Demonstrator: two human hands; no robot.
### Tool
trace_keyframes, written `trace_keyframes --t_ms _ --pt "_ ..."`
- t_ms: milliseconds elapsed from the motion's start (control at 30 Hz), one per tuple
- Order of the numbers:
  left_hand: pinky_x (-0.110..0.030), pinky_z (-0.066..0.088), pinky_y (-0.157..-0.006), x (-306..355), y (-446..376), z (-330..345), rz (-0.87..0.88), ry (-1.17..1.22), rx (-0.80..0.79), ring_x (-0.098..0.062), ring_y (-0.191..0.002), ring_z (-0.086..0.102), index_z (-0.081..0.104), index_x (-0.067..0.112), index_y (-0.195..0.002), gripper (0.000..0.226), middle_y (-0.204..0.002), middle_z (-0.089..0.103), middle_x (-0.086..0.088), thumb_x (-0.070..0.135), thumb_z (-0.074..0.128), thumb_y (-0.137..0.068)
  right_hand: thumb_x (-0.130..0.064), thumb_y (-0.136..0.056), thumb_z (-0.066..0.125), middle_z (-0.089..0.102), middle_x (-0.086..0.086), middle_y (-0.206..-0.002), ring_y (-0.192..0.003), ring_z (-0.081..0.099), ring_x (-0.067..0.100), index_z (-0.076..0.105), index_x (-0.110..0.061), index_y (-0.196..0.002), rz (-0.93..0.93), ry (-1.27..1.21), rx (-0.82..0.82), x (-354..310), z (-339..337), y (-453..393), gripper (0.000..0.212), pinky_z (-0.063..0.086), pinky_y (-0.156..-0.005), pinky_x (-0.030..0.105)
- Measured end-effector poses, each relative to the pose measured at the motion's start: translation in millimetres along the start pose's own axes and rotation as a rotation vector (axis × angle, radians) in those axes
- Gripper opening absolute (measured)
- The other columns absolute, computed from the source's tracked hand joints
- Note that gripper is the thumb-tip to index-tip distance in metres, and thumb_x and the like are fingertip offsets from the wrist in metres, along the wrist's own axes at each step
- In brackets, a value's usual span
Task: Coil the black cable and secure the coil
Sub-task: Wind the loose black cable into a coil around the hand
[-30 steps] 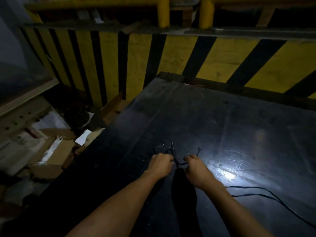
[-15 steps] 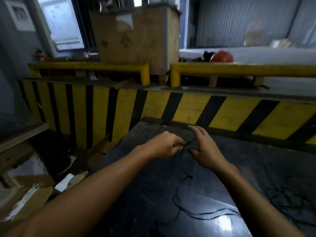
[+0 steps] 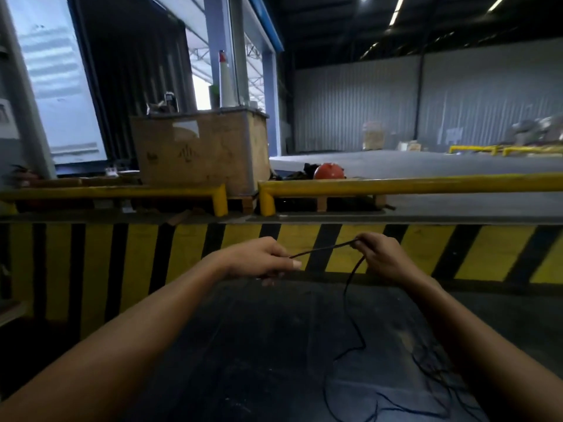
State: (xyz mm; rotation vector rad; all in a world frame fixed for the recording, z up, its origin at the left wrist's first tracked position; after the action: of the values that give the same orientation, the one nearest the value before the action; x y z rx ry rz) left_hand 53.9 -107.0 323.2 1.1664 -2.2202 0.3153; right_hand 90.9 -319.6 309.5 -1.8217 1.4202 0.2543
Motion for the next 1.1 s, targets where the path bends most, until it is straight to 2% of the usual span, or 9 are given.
trace_keyframes --t_ms 67,267,400,533,700,833,900,1033,1100 --pt "-0.039 0.057 -0.076 14 8 7 0.052 0.234 -0.069 -0.013 -0.052 0.056 0.056 0.014 -0.07 0.029 -0.057 0.052 0.0 0.032 0.051 -0.093 -0.021 -0.097 0.043 0.065 0.008 -0.1 -0.093 0.061 0.019 0.062 -0.012 -0.103 0.095 -0.076 -0.042 10 -4 9 0.021 0.05 -0.081 0.034" --pt "-0.029 0.057 -0.047 70 16 21 0.275 0.946 -0.105 -0.014 -0.044 0.063 0.056 0.011 -0.069 0.034 -0.064 0.069 -0.007 0.036 0.046 -0.09 -0.025 -0.099 0.037 0.058 -0.001 -0.08 -0.079 0.059 0.015 0.054 -0.02 -0.087 0.212 -0.004 -0.346 4 30 51 0.021 0.047 -0.065 0.026" --pt "-0.051 0.054 -0.086 84 -4 11 0.387 1.183 0.135 -0.026 -0.11 0.064 0.068 0.012 -0.105 0.037 -0.118 0.068 -0.007 0.038 0.043 -0.095 -0.03 -0.098 0.038 0.053 -0.005 -0.077 -0.071 0.055 0.014 0.046 -0.025 -0.082 0.014 0.082 -0.512 -39 74 95 0.019 0.05 -0.075 0.036" --pt "-0.067 0.03 -0.101 64 -8 -4 0.293 0.765 0.331 -0.026 -0.141 0.032 0.053 0.027 -0.131 0.04 -0.148 0.043 0.004 0.04 0.038 -0.097 -0.033 -0.099 0.036 0.056 0.002 -0.08 -0.077 0.052 0.019 0.052 -0.012 -0.092 -0.086 0.21 -0.654 -61 77 122 0.027 0.042 -0.068 0.035" --pt "-0.053 0.031 -0.105 18 -1 -15 0.049 0.215 0.226 -0.027 -0.142 0.027 0.042 0.038 -0.138 0.042 -0.152 0.036 0.001 0.044 0.029 -0.099 -0.041 -0.093 0.046 0.06 0.0 -0.085 -0.073 0.058 0.01 0.061 -0.025 -0.087 -0.049 0.096 -0.537 -39 -10 100 0.023 0.048 -0.064 0.025" --pt "-0.035 0.037 -0.098 16 7 10 0.022 0.08 -0.027 -0.019 -0.133 0.038 0.039 0.043 -0.138 0.042 -0.149 0.038 0.006 0.048 0.028 -0.098 -0.027 -0.089 0.055 0.062 0.007 -0.084 -0.07 0.057 0.01 0.064 -0.023 -0.088 -0.181 0.049 -0.313 -62 -77 65 0.01 0.045 -0.062 0.023" --pt "-0.038 0.044 -0.092 23 10 28 0.009 0.163 -0.186 -0.015 -0.126 0.043 0.041 0.046 -0.136 0.042 -0.149 0.038 0.006 0.051 0.029 -0.096 -0.029 -0.086 0.059 0.06 -0.001 -0.078 -0.068 0.057 0.005 0.064 -0.025 -0.084 -0.248 0.07 -0.158 -77 -95 46 0.006 0.044 -0.062 0.023" --pt "-0.069 0.035 -0.096 56 19 54 0.095 0.71 -0.506 -0.031 -0.135 0.039 0.047 0.051 -0.128 0.037 -0.144 0.043 0.002 0.05 0.031 -0.095 -0.033 -0.087 0.057 0.056 -0.005 -0.069 -0.059 0.053 0.003 0.063 -0.018 -0.084 -0.248 0.01 0.152 -87 -99 28 0.017 0.041 -0.056 0.021" --pt "-0.069 0.039 -0.092 78 22 52 0.22 0.882 -0.57 -0.032 -0.133 0.043 0.047 0.048 -0.131 0.041 -0.143 0.047 0.0 0.049 0.036 -0.092 -0.028 -0.093 0.05 0.057 -0.005 -0.073 -0.063 0.055 0.003 0.061 -0.022 -0.084 -0.188 -0.139 0.151 -87 -74 38 0.016 0.043 -0.059 0.023"
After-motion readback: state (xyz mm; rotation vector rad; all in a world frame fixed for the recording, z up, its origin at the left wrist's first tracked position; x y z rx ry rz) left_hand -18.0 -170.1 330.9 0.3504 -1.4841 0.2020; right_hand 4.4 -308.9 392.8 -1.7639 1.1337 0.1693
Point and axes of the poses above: each hand's wrist, its own y-axis away from the middle knuckle, its own z-axis out of the palm, x = y × z, the point moved 7 cm from there along -y, towards the middle knuckle
